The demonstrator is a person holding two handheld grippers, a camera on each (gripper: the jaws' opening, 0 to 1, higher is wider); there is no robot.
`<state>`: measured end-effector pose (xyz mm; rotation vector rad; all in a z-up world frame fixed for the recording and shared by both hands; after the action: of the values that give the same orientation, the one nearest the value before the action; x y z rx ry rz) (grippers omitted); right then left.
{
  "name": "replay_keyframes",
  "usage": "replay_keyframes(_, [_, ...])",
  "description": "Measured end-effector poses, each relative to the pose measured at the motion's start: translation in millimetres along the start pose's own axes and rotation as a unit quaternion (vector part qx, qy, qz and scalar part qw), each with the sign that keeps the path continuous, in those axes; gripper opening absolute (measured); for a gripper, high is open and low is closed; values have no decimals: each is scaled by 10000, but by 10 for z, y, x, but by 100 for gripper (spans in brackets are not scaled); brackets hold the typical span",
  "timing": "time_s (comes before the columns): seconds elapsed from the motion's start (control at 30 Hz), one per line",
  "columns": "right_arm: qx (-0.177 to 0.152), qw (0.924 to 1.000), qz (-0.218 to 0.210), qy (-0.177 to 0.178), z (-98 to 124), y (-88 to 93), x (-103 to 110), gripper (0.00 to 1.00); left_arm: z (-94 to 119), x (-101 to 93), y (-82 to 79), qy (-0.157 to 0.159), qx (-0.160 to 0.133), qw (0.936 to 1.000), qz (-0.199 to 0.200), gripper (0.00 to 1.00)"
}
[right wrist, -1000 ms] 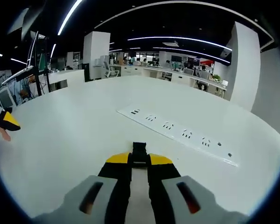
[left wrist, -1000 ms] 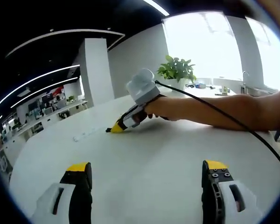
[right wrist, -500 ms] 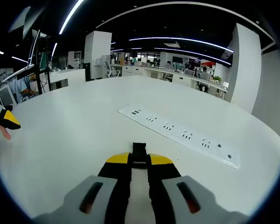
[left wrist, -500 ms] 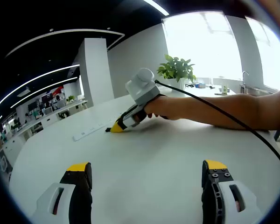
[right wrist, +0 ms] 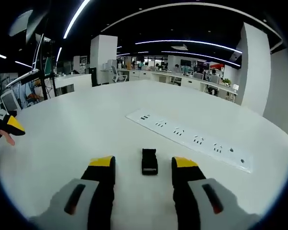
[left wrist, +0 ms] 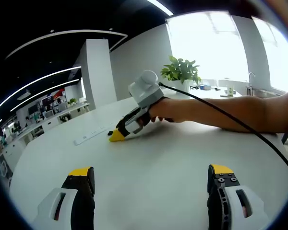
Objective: Snap the two parts of the plastic buckle together until the buckle closes and remains connected.
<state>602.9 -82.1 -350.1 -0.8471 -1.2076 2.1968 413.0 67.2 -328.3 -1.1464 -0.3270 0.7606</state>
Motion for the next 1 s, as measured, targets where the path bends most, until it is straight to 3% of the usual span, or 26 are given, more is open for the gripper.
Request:
replay_keyframes(0.03, [4,10000,28,12,-1,4,16,74,1,-1,-1,4,0,10000,10,100])
replay_keyframes(0.27, [46,9999,1,-98,3,26,110,100,0,1,-2,10,19,10000,56,100])
replay_keyframes(0.7, [-101,9997,-173,-107,43,-54,72,100,12,0,-33,91,-38,9999,130,100])
replay_keyframes(1.0, [-371,9990,-185,174,180,-181,15,100,-3,-46,-6,205,-7,9996,178,100])
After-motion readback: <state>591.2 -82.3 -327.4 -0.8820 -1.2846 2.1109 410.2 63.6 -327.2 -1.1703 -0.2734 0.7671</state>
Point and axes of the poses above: the point that each gripper's makers call its tool centre point, and the gripper's own axes: z roughly backward along the fingers, x roughly to its left, y roughly out of its underside, the point moved 6 cm from there along z, roughly backward along the fingers, and after that the axes turned 14 degrees about z, right-handed, at the moved point
